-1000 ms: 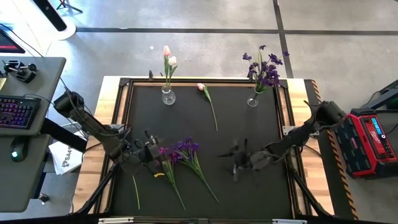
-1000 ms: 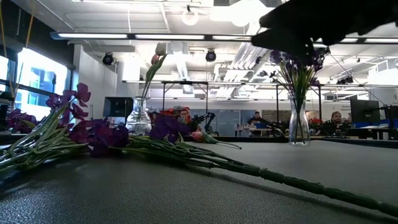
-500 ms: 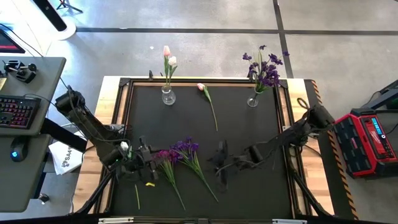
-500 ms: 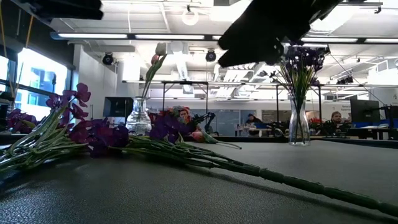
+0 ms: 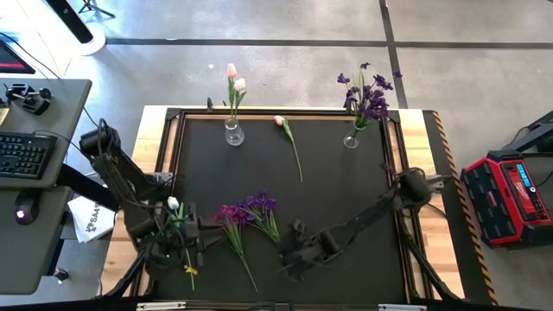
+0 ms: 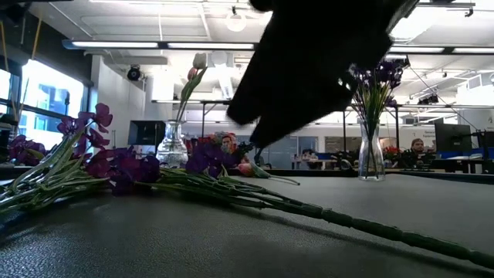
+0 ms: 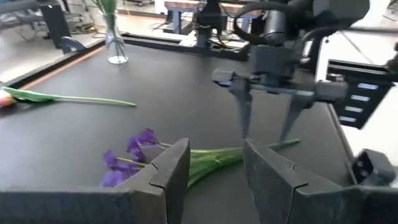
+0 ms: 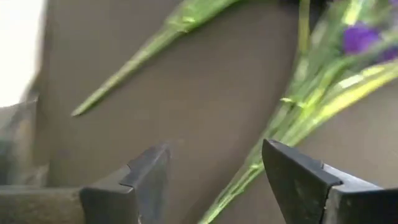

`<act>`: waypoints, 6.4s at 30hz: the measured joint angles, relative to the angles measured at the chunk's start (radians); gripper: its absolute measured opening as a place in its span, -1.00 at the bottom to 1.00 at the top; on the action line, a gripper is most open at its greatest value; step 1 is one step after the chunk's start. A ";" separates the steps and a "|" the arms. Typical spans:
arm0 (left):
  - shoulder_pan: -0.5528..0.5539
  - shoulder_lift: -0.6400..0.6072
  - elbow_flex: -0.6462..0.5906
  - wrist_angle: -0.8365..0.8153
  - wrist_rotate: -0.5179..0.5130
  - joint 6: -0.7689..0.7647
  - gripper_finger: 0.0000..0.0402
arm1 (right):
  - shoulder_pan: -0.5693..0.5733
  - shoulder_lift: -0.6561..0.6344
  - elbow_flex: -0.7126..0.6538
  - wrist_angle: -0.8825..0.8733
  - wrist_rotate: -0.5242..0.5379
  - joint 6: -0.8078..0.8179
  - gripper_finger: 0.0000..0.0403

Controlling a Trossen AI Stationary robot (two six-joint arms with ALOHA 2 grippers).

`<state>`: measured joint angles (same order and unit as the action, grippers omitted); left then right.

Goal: Sort flowers into vase by color
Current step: Put the purple flowers into the right transparent vase, then put the pink tulip into the left transparent vase

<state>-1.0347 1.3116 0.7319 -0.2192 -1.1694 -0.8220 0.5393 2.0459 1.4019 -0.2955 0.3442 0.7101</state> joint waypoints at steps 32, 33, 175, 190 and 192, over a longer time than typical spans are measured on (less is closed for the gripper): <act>0.145 0.127 0.000 0.000 0.058 -0.046 -0.32 | -0.097 0.156 0.160 -0.608 0.245 0.076 -0.95; 0.157 0.127 0.000 0.000 0.071 -0.039 -0.32 | -0.104 0.122 0.112 -0.594 0.240 0.079 -0.95; 0.393 0.126 0.000 0.299 0.375 0.319 -0.32 | -0.943 -0.719 -1.169 1.728 0.497 -1.294 -0.06; 0.392 0.126 0.000 0.303 0.375 0.318 -0.32 | -0.742 -0.846 -0.988 1.131 0.759 -1.204 -0.14; 0.391 0.126 0.000 0.304 0.375 0.318 -0.32 | -0.701 -0.856 -0.968 1.097 0.801 -1.205 -0.14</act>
<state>-0.6434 1.4380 0.7322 0.0853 -0.7948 -0.5041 -0.1615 1.1900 0.4336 0.8015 1.1455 -0.4950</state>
